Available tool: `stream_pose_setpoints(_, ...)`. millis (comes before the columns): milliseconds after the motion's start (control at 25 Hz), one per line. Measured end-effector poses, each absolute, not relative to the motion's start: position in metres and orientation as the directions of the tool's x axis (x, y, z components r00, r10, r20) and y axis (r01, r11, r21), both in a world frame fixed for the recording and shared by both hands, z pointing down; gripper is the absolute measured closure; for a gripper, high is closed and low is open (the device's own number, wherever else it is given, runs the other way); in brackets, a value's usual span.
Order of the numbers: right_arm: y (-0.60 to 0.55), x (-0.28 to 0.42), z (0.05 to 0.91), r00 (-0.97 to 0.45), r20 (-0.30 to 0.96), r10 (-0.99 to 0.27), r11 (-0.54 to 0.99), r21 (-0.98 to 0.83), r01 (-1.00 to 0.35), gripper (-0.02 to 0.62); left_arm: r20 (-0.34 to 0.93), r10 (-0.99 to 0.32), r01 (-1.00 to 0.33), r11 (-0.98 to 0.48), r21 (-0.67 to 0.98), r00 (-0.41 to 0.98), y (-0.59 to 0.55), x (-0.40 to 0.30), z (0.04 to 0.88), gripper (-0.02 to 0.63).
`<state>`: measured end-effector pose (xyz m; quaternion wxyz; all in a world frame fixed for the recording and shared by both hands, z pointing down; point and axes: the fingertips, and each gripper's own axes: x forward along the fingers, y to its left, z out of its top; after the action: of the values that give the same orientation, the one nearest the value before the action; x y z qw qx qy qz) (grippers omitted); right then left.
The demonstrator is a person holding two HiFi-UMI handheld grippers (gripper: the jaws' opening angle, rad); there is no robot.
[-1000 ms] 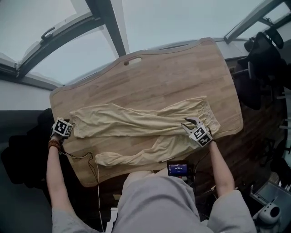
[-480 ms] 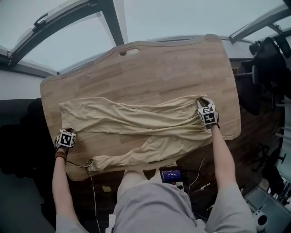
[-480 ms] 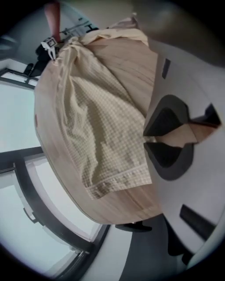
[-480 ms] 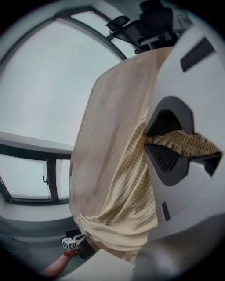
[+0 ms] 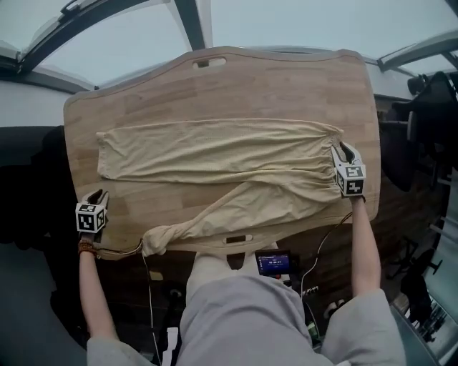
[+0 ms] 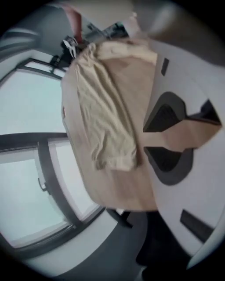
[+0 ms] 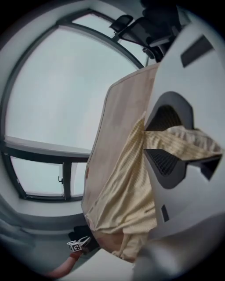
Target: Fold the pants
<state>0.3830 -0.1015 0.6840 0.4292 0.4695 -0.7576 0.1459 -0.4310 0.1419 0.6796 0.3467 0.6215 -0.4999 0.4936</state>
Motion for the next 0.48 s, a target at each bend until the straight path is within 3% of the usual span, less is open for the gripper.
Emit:
stream_pose_setpoints(80, -0.052, 0.397, 0.681, -0.202, 0.797, -0.569, 0.517, 0.155, -0.842, 0.468, 0.96, -0.19, -0.942, -0.305, 0.14, 0.204, 0.2, -0.373, 0.685, 0.412)
stream_pose_setpoints(160, -0.003, 0.415, 0.686, -0.168, 0.827, -0.536, 0.492, 0.145, -0.858, 0.468, 0.957, -0.085, -0.889, -0.401, 0.22, 0.276, 0.258, -0.318, 0.695, 0.348)
stream_pose_setpoints(320, 0.059, 0.435, 0.701, -0.109, 0.864, -0.492, 0.438, 0.137, -0.889, 0.468, 0.978, -0.041, -0.819, -0.554, 0.147, 0.203, 0.322, -0.252, 0.711, 0.292)
stream_pose_setpoints(480, 0.062, 0.408, 0.698, -0.151, 0.845, -0.512, 0.466, 0.126, -0.876, 0.47, 0.997, -0.068, -0.769, -0.64, -0.013, 0.04, 0.335, -0.24, 0.734, 0.285)
